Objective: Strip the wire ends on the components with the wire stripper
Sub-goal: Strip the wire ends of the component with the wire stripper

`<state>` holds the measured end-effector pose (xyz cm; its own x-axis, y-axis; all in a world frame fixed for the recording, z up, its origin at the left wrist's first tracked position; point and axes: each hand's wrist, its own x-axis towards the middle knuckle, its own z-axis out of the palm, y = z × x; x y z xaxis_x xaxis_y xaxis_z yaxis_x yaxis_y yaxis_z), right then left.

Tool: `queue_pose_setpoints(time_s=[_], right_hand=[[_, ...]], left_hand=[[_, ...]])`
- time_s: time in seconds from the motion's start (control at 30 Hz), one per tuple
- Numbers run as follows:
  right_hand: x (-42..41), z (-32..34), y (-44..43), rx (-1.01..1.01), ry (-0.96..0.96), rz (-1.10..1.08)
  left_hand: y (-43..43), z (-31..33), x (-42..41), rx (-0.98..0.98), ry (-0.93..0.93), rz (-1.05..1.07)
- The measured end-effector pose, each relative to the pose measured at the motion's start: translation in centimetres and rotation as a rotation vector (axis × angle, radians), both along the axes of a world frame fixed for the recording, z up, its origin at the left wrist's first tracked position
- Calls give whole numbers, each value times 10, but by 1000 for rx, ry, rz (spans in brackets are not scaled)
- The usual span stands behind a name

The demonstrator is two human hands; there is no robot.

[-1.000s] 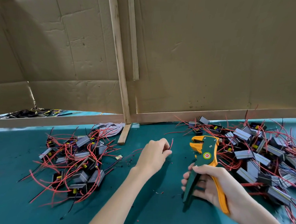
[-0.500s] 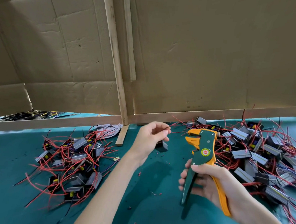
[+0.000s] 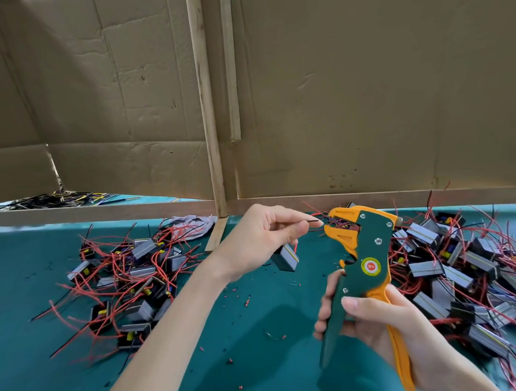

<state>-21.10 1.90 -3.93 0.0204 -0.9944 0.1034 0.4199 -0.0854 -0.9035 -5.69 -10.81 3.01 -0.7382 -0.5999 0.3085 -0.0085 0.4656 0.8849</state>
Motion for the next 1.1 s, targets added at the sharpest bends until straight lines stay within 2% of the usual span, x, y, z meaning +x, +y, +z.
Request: queue_pose_setpoints(time_s=[0.23,0.47,0.8,0.9,1.03,1.1], right_hand=[[2,2,2,31,14,25],[2,1,5,10,72,56],[2,2,10,62,149,40],[5,1,12,93,186,-13],[16,-10,10,114,264,-231],[17,-13,8,109,256,-243]], left_hand=[[0,3,2,65,55,-16],[-2,10,11,13,-68,11],[-4,15,19,13,-143,-48],[-6,16,20,12,-147,-60],[-6,13,18,-7,-170,-47],[-6,9,16,-15,-207,-25]])
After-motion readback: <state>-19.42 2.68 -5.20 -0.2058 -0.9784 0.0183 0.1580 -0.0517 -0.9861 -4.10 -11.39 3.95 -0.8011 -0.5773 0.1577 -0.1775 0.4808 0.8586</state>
